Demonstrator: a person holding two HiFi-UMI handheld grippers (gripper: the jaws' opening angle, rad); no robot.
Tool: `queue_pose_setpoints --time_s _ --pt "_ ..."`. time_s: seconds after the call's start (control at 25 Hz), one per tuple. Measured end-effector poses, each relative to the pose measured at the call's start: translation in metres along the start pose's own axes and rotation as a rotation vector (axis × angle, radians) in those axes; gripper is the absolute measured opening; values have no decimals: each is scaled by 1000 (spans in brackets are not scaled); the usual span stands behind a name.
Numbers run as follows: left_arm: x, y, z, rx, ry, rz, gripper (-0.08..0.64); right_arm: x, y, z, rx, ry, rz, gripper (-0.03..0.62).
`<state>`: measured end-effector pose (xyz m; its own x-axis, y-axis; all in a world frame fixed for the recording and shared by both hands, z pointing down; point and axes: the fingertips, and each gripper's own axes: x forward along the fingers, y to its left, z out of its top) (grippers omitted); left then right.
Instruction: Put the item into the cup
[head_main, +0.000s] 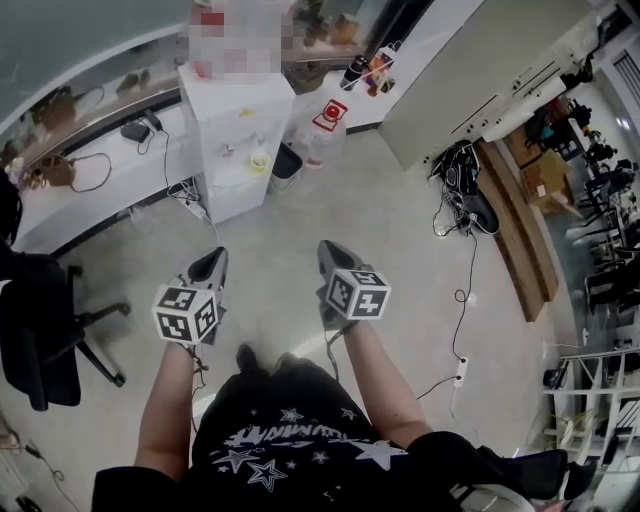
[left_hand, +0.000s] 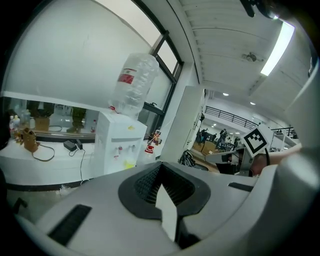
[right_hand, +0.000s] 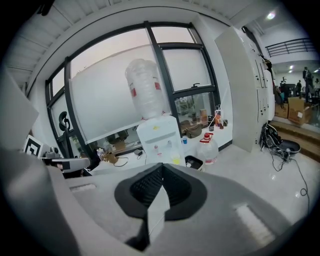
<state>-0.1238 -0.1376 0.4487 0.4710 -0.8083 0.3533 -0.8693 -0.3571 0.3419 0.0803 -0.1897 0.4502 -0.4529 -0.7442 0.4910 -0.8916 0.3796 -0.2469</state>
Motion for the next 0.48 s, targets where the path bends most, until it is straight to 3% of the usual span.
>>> queue_pose_setpoints --time_s 0.48 --pt "-7 -50 -6 19 -9 3 5 -38 1 -8 -13 -27 74 0"
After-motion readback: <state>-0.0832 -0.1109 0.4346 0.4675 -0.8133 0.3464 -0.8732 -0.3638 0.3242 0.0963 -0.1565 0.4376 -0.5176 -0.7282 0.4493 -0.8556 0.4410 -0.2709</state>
